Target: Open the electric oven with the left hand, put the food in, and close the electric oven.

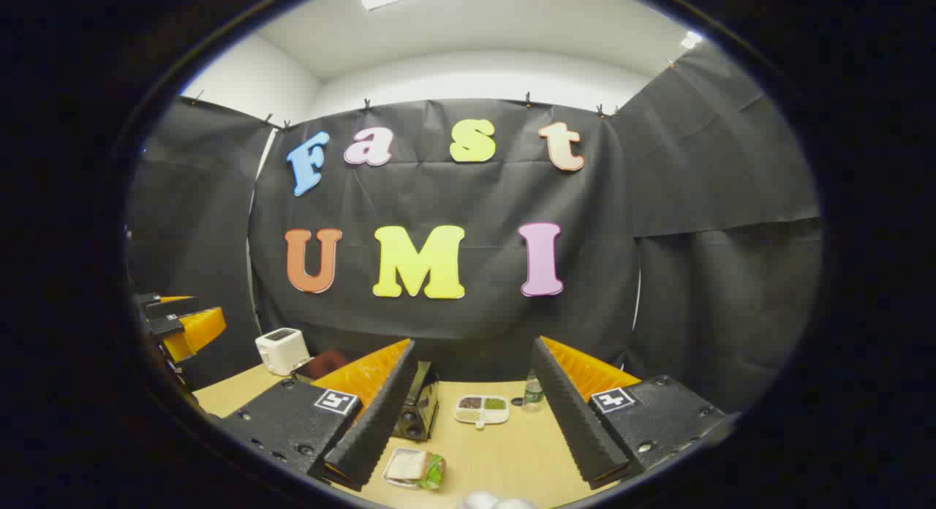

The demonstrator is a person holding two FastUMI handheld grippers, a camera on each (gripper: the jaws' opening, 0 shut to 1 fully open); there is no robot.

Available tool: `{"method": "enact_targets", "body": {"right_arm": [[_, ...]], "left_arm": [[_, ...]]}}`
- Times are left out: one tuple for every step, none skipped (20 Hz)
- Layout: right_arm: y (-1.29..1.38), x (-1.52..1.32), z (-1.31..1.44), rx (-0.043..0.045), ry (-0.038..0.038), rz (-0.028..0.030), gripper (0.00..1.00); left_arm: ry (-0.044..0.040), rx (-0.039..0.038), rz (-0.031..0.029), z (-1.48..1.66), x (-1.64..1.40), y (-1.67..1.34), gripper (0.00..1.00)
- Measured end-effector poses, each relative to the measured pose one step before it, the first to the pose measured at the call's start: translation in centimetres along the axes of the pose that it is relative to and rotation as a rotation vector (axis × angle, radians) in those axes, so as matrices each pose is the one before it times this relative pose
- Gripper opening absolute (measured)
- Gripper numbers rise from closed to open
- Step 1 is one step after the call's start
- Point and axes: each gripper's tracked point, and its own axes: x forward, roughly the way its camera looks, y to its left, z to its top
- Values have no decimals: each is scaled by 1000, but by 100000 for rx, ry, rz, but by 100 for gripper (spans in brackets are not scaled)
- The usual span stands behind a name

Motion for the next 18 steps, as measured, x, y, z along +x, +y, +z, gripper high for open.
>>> {"method": "enact_targets", "body": {"right_arm": [[39,45,103,-136,-136,145,95],[204,14,73,-186,6,153,95],[117,-4,74,-202,-238,270,95],[186,33,37,-474,-2,304,95],[99,-39,92,-256,-29,148,95],[165,-56,121,-176,-372,249,95],[17,17,181,-162,-293,44,95],[134,54,28,-104,-255,417,95],[158,-1,142,-86,-37,106,100],[-81,24,-56,-30,-74,106,96],[135,136,-38,44,142,281,95],[30,-6,-3,-45,-56,-61,95],[7,-49,145,-32,-109,81,95],[78,52,-33,9,-159,84,100],[64,25,107,-72,151,178,95],[28,17,-97,-91,-128,189,95],[6,-25,67,-135,26,-49,95],[-40,-45,-83,-103,-89,31,96]], "left_arm": [[429,167,417,-95,12,207,95],[432,-262,253,-18,70,197,95],[36,-736,-56,-6,70,113,95],[453,-568,-19,-75,147,61,95],[104,-226,126,-19,66,134,95],[22,10,136,25,-37,150,95],[109,130,250,-9,-2,191,95],[297,220,111,-148,-16,43,95],[-203,22,66,8,-21,66,95],[333,161,10,-85,-101,-102,95],[32,-15,-90,-38,-45,6,95],[-67,121,103,141,11,64,95],[-54,174,-9,99,100,-15,95],[-123,273,167,120,-40,47,95],[-152,280,-57,104,-46,12,95],[-154,257,288,34,-78,-73,95],[-5,64,-80,24,18,-64,95],[-74,-131,1,-98,-57,-84,95]]}}
